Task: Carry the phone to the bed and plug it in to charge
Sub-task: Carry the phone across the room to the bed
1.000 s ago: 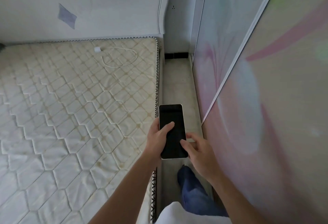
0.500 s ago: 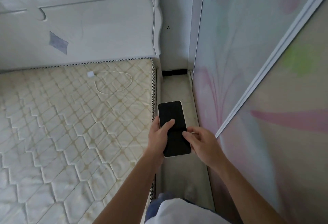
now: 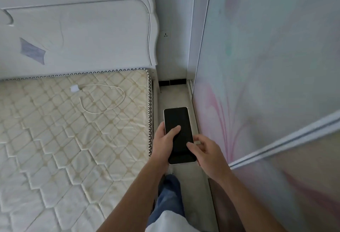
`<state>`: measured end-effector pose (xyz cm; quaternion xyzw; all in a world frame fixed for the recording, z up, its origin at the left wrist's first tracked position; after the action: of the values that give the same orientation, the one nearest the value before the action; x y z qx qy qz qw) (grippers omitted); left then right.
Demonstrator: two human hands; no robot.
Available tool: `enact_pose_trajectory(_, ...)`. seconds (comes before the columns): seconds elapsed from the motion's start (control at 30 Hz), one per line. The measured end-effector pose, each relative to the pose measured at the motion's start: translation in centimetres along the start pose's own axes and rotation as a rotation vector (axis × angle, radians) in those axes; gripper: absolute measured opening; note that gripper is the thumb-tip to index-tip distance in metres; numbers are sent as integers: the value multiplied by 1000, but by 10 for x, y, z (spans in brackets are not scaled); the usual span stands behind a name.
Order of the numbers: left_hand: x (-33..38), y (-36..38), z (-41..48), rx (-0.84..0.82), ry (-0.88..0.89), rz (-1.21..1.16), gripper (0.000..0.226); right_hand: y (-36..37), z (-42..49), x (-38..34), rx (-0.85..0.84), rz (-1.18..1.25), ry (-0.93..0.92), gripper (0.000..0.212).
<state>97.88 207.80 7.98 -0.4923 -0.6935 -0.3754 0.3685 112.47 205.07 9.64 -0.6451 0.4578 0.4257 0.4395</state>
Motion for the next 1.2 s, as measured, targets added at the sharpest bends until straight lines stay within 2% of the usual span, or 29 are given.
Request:
enact_pose_trajectory(0.2,52,0,100,-43,-12,-45,16,5,108,-32,-11,-25,14,13)
enact_pose_trajectory(0.43,119,-10,204,-74,3,-29,18,21,218,-73,16,-38,-2,8)
enact_pose_trajectory(0.6,150,-16,253,-42,18,-29,19,30,271,-93,19,43,0,14)
enact_pose_trajectory(0.8,175,-17,303,-46,27,-56,22,32,329,-102,19,22,-18,10)
enact_pose_trajectory(1.0,195,-20,363,36,18,-75,24,34,399,-105,1,-13,-22,7)
enact_pose_trajectory(1.2,233,-17,437,108,16,-110,23,33,496,-126,-109,-12,-76,9)
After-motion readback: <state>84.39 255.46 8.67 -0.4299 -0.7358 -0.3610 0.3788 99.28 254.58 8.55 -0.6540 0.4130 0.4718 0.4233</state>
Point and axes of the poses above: each hand's wrist, its own z-axis towards the middle knuckle, its own y-axis out of the palm, x = y × z, the point moved 6 cm from there along z, towards the middle knuckle
